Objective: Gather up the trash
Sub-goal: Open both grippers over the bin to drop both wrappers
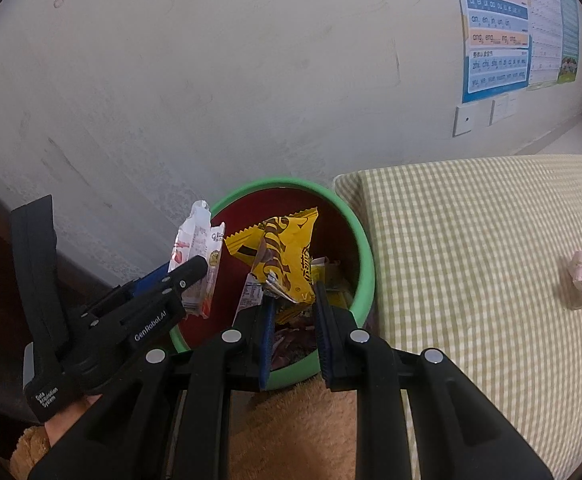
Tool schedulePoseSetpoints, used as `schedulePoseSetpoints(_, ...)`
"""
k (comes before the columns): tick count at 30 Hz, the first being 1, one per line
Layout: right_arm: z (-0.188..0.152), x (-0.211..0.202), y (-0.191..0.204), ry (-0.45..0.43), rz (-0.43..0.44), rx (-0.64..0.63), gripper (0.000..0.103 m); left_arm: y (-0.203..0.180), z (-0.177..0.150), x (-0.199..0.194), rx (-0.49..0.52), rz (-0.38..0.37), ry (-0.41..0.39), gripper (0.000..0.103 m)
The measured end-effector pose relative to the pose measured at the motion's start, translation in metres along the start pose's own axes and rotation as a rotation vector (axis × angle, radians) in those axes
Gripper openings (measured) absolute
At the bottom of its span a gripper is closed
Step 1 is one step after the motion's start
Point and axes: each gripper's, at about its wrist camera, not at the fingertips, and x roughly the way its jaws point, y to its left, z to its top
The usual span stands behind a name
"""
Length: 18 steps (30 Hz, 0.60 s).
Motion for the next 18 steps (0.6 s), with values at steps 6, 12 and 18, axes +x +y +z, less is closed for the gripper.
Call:
schedulePoseSetpoints(6, 0.000, 0.009, 0.006, 0.010, 0.013, -0.007, 0.027, 0.005, -0.002, 0.005, -0.012, 0.012, 0.011, 0.031)
schedulePoseSetpoints(12, -0.003, 0.012, 0.005, 0.010, 0.038, -0.009, 0.050, 0.012, -0.002, 0.007, -0.044, 0.029, 0.012, 0.057)
schedulePoseSetpoints(18, -0.017, -0.007, -0.026, -0.031, 0.000, 0.051, 0.054, 0.003, -0.003, 0.007, -0.024, 0.025, 0.015, 0.063)
